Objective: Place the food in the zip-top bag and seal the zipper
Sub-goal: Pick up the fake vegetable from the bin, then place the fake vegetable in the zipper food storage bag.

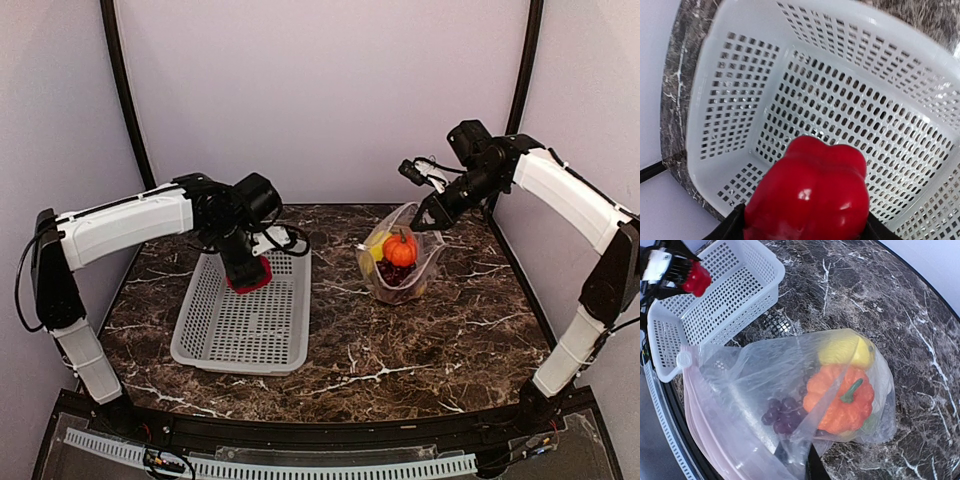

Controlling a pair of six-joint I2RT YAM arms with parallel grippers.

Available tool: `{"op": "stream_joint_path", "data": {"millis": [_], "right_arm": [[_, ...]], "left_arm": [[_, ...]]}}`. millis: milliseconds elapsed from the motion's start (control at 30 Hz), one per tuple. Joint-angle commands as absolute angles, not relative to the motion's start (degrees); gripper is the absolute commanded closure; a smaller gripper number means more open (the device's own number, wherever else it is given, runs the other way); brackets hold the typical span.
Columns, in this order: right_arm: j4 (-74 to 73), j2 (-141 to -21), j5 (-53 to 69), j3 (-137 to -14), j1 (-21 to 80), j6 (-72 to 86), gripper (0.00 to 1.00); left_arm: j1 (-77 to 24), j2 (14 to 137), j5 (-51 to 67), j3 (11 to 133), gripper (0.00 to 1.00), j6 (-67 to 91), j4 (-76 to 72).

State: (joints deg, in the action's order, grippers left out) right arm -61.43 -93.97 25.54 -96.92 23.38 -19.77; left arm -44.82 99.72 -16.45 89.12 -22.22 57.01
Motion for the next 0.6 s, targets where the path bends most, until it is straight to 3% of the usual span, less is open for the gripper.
{"op": "stream_joint_path", "data": {"millis": [0,100,233,567], "right_arm": [[-62.66,-91.29,24.11,-96.72,23.82,-20.36,0.81],[-63.29,-90.45,23.19,-95.9,23.84,-20.4,0.77],[-63.47,-89.18,22.94,-94.07,23.82,-20.44,0.89],[-62.95,-85.87,22.79,-90.18,23.81,-20.78,0.92]], "left_arm": [[-47.42,92.76,-14.26,94.77,0.58,-18.95,53.25],[-51.44,90.89,-11.98,96.69,0.59,-17.32,46.71],[-57.36,90.59,-6.05,96.95,0.6,-14.05,33.46],[-64.63,95.44,10.11,93.37,0.62,-6.67,1.32]]}}
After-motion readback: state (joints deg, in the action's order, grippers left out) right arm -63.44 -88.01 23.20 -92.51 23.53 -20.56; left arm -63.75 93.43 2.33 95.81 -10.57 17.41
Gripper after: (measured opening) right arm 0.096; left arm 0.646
